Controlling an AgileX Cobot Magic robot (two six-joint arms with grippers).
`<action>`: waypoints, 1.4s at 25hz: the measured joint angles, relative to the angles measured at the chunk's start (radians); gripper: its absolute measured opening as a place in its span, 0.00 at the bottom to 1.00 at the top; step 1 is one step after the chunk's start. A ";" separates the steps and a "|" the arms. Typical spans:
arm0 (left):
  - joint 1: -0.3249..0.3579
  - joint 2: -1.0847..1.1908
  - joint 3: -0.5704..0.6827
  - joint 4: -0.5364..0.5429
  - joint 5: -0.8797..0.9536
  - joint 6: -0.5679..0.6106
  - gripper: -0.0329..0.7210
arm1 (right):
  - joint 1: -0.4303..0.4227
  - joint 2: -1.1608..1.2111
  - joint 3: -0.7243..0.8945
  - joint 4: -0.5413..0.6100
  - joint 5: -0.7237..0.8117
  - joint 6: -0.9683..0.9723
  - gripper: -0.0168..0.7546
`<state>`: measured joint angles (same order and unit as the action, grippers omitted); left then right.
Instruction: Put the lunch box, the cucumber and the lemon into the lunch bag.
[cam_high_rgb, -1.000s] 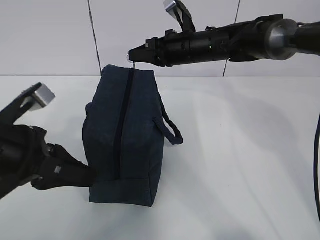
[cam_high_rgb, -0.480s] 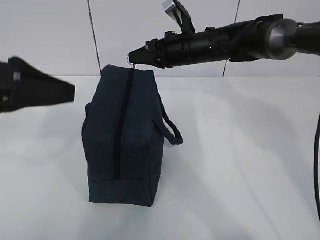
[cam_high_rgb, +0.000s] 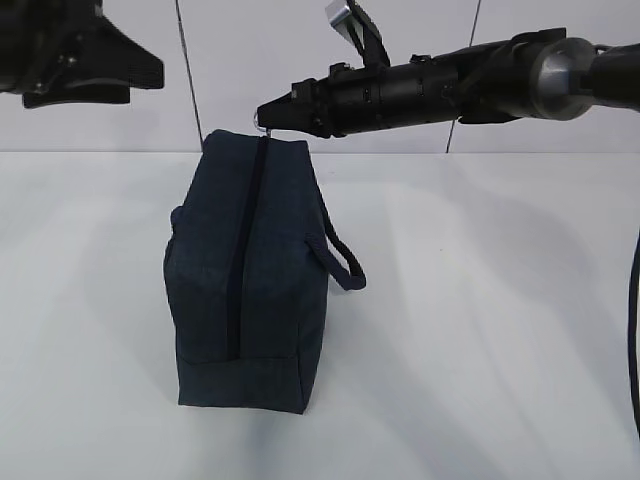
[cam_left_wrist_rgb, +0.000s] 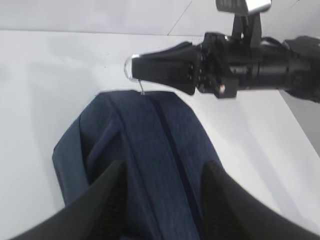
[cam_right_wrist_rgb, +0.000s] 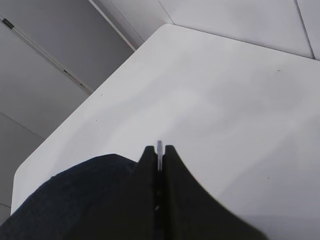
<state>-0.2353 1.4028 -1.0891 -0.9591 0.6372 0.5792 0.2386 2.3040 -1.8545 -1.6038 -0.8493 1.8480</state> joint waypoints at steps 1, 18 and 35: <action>0.000 0.039 -0.037 0.001 0.010 -0.002 0.50 | 0.000 0.000 0.000 0.000 0.000 0.001 0.05; -0.003 0.420 -0.353 0.167 0.138 -0.152 0.51 | 0.000 0.000 0.000 0.024 0.000 0.005 0.05; -0.048 0.477 -0.367 0.167 0.134 -0.145 0.33 | 0.000 0.000 0.000 0.028 -0.002 0.005 0.05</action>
<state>-0.2837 1.8801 -1.4564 -0.7923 0.7711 0.4342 0.2386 2.3040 -1.8545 -1.5760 -0.8514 1.8535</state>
